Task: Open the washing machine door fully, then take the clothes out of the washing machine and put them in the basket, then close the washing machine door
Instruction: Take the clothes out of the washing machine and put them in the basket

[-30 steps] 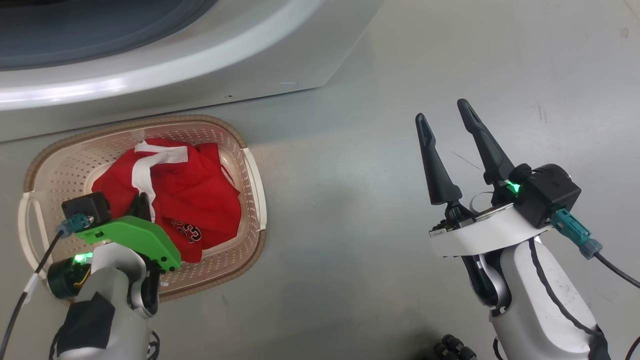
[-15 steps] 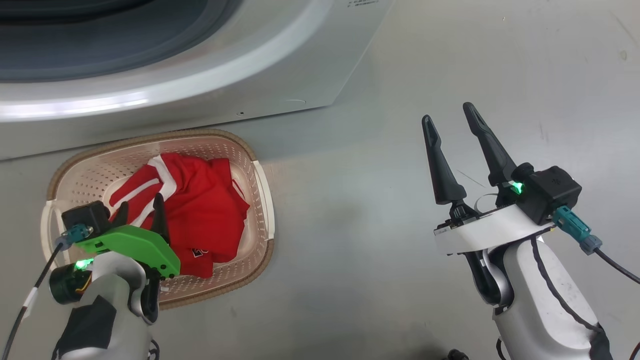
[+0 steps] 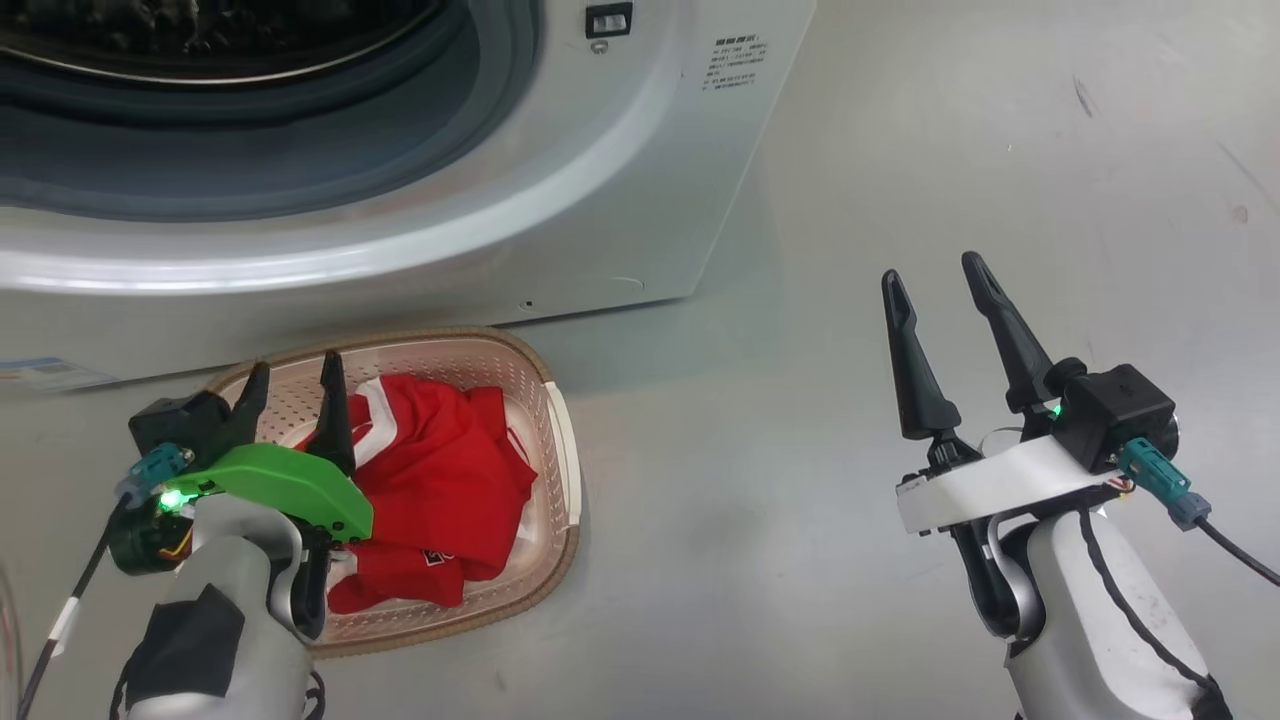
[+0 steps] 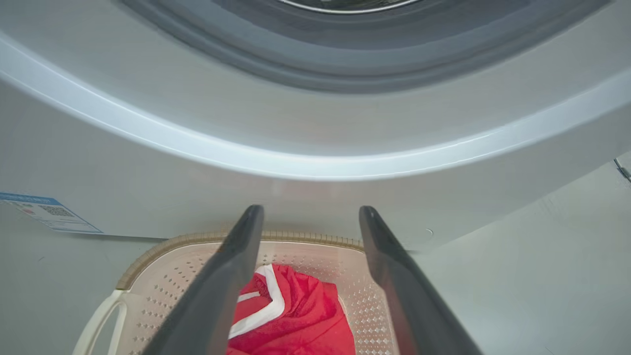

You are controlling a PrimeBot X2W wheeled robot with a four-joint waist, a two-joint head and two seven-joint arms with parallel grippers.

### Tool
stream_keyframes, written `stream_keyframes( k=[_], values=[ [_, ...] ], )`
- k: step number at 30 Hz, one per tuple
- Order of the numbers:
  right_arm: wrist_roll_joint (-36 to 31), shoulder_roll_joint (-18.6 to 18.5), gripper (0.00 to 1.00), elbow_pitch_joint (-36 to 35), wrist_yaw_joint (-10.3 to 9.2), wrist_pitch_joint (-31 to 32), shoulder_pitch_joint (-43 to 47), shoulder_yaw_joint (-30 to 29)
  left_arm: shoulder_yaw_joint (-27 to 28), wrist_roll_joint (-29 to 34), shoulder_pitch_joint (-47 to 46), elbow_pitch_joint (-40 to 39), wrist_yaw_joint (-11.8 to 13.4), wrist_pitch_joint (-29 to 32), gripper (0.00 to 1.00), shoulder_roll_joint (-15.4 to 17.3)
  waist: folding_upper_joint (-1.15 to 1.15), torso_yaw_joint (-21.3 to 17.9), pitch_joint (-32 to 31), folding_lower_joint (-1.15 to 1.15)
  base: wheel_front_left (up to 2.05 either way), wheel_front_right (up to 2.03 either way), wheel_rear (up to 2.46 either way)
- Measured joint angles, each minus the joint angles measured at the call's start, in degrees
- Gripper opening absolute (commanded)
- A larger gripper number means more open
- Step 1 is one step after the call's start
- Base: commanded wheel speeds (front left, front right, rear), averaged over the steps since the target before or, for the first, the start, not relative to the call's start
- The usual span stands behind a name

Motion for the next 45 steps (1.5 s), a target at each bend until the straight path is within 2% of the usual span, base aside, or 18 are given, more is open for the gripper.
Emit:
stream_keyframes(
  k=[9,20,32,45],
  values=[
    [-0.6,0.0,1.00,1.7,0.01,0.0,4.0,-1.0,-1.3,4.1,2.6,-5.9,0.0,-0.2,1.00,0.0,0.00,1.8,-6.6,0.00,0.00,0.00,0.00],
    [-0.6,0.1,1.00,2.2,-0.02,0.0,9.0,-2.0,-0.5,6.9,7.6,-18.3,1.2,-0.2,1.00,0.1,0.00,4.1,-14.6,0.00,0.00,0.00,0.00],
    [-1.6,0.1,1.00,2.6,-0.16,0.0,13.5,-2.1,-1.0,9.4,18.0,-24.8,3.6,-0.2,1.00,0.5,0.00,5.9,-21.3,0.00,0.00,0.00,0.00],
    [-1.6,0.2,1.00,2.0,-1.12,0.0,17.3,-2.6,-1.6,9.8,27.5,-31.7,6.5,0.2,1.00,0.6,0.00,6.6,-24.9,0.00,0.00,0.00,0.00]
  ],
)
